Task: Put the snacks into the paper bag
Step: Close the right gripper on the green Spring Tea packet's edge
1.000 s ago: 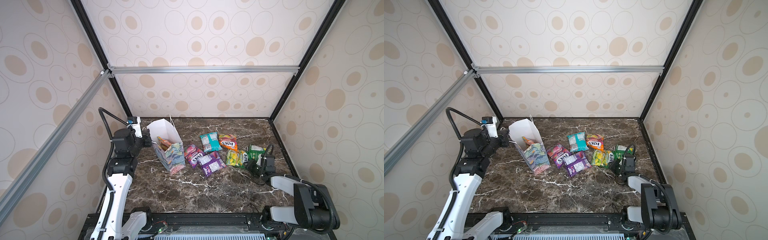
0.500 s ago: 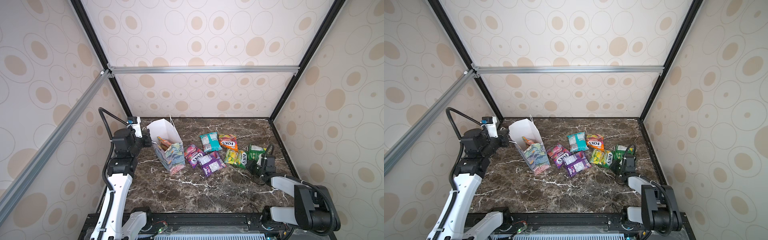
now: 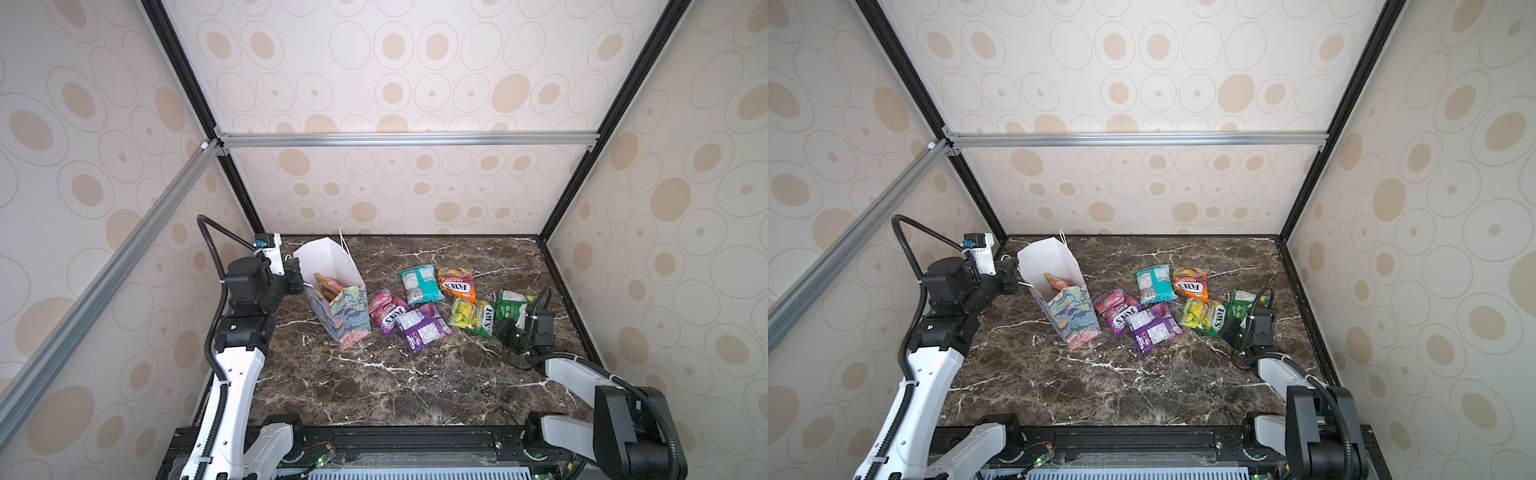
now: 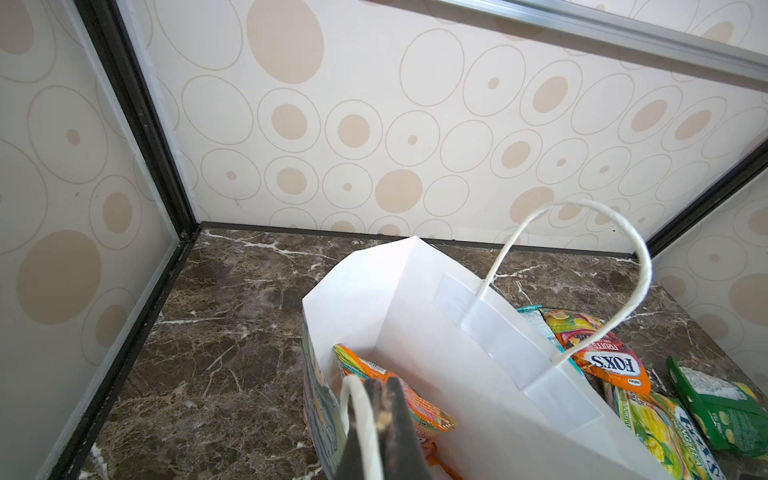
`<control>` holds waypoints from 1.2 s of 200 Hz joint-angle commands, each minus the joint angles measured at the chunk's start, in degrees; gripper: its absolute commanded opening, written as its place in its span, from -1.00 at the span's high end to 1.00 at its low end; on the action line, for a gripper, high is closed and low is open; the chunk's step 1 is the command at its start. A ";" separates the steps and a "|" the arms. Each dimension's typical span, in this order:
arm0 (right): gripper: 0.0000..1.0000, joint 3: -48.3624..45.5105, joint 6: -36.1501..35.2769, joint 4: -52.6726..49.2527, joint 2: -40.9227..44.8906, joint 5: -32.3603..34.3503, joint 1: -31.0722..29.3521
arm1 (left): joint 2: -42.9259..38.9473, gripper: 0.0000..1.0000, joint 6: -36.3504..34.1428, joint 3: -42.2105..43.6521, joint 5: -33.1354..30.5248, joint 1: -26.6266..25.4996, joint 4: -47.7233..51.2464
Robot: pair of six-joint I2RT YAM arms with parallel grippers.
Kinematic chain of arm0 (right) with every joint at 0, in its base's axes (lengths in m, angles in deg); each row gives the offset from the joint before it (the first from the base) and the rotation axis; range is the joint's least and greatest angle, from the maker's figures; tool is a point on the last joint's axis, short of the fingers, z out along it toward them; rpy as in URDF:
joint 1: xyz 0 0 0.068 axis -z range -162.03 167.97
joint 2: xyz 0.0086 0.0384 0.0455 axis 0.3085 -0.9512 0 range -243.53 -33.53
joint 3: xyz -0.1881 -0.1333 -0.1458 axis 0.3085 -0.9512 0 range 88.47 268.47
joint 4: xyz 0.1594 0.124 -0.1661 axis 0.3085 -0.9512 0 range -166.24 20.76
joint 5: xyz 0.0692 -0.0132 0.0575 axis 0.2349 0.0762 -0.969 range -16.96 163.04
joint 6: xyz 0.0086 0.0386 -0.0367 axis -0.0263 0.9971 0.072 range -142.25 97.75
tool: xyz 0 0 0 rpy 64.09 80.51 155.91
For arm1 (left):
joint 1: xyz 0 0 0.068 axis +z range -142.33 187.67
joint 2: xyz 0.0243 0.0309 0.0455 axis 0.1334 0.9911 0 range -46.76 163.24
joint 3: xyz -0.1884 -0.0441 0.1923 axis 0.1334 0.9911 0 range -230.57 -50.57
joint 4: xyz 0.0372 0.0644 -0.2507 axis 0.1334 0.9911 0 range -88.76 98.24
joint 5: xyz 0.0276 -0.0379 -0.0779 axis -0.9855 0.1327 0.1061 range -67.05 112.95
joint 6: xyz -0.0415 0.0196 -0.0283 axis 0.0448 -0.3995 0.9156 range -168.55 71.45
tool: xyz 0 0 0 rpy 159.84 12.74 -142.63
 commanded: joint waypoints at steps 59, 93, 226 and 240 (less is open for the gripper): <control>-0.01 2.65 -1.05 0.37 -5.93 -0.15 0.26 | -0.42 1.00 -0.42 -0.34 -0.01 0.44 -0.02; 0.04 3.47 -0.91 3.25 -8.92 -2.49 0.26 | -0.42 1.00 -0.54 -0.41 -0.16 0.43 -0.01; 0.35 0.61 1.88 10.93 -14.14 -4.09 0.19 | -0.18 1.00 -0.44 -0.45 -0.36 0.43 -0.02; 0.43 0.65 2.02 11.63 -14.94 -4.05 0.23 | -0.20 1.00 -0.50 -0.43 -0.36 0.40 -0.06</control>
